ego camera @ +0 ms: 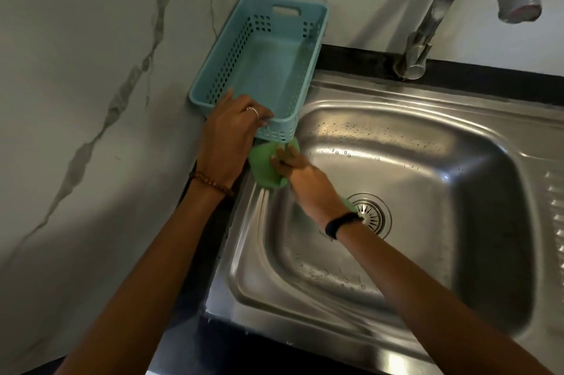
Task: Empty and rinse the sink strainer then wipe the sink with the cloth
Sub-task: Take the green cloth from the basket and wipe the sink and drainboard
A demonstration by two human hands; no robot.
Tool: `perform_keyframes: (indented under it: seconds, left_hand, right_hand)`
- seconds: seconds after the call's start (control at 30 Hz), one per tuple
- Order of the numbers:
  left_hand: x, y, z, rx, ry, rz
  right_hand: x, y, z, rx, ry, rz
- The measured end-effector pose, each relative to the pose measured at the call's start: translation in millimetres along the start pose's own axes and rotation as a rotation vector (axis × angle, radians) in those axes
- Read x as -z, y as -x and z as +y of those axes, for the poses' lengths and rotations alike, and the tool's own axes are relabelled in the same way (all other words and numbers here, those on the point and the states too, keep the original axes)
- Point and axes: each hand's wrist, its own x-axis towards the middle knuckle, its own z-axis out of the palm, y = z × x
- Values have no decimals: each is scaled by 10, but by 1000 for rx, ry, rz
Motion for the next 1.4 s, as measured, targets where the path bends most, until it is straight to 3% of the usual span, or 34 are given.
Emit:
perform_keyframes:
  seconds: [0.1, 0.17, 0.37, 0.53, 0.67, 0.8, 0.93, 1.2, 1.4]
  left_hand:
    - [-22, 38, 20, 18, 12, 21]
    - [-43, 61, 40, 35, 4, 38]
    - [-72, 93, 91, 84, 2, 63]
    - [-107, 119, 173, 117, -7, 94]
    - [-216, 211, 418, -46, -31, 179]
    - [-524, 187, 694, -293, 61, -3]
    - [-932, 22, 795, -166, 136, -320]
    - [-1446, -436, 554, 111, 9, -463]
    - [-1562, -425, 460, 121, -106, -457]
  right_hand:
    - [45, 117, 41, 152, 63, -34]
    - [143, -29, 107, 159, 144, -9]
    - [536, -558, 531, -128, 435, -13]
    - [688, -432, 935, -290, 488, 8]
    - [874, 10, 1365, -447, 495, 5]
    - [1119, 658, 1813, -713, 451, 21]
    - [1223, 882, 1959, -839, 412, -8]
    - [922, -10, 1345, -622, 380, 31]
    - [818, 101, 1460, -595, 467, 26]
